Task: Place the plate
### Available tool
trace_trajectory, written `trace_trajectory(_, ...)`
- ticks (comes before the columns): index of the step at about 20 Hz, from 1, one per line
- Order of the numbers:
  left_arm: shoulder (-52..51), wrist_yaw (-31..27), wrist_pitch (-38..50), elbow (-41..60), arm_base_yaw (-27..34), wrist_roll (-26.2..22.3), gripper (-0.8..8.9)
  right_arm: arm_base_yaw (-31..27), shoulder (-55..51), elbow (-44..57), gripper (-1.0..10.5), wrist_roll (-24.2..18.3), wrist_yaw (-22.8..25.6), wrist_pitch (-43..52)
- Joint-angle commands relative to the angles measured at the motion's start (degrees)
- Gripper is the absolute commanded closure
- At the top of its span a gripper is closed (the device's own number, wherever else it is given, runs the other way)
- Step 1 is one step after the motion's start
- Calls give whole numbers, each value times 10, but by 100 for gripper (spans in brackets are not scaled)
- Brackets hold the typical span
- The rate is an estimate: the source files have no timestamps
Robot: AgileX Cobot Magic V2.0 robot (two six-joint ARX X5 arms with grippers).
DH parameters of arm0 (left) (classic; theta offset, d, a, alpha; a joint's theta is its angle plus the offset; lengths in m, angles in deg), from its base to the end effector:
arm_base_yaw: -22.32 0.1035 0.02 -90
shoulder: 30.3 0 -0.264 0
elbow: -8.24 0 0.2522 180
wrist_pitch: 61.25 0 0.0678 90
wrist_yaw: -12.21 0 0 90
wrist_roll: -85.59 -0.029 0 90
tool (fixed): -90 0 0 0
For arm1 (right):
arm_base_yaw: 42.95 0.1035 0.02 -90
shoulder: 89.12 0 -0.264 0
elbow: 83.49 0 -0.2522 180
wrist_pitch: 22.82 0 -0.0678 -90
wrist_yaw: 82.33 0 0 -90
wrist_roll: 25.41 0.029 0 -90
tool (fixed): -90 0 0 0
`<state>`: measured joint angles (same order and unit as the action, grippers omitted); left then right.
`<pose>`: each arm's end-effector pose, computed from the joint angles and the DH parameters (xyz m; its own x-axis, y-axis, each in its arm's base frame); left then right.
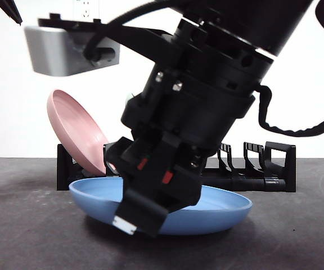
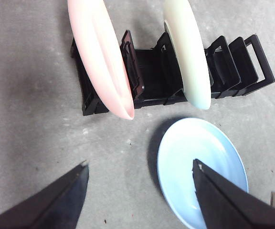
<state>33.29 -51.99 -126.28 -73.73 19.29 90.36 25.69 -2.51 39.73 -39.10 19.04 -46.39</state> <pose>0.2054 -0.0235 0.3512 0.5942 -0.4673 -0.6547 0.2844 0.8834 -0.3725 0.1075 0.2592 0.1643 0.3965 0.4726 -0.7871 -0.9147 0.2763 -0.2949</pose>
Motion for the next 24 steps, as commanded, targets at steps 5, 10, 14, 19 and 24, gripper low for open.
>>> trace_trajectory(5,6,4,2,-15,0,-11,469,24,10,-6,802,0,-13,-1)
trace_trajectory(10,6,3,-1,-15,0,-11,469,34,-3,-14,690,45,-13,-16)
trace_trajectory(14,6,4,-1,-15,0,-12,469,38,-63,-47,664,47,-12,-30)
trace_trajectory(19,6,4,1,-15,0,-12,469,-36,-187,-58,665,50,35,4)
trace_trajectory(24,6,4,4,-15,0,-12,469,-208,-262,-106,665,83,21,-33)
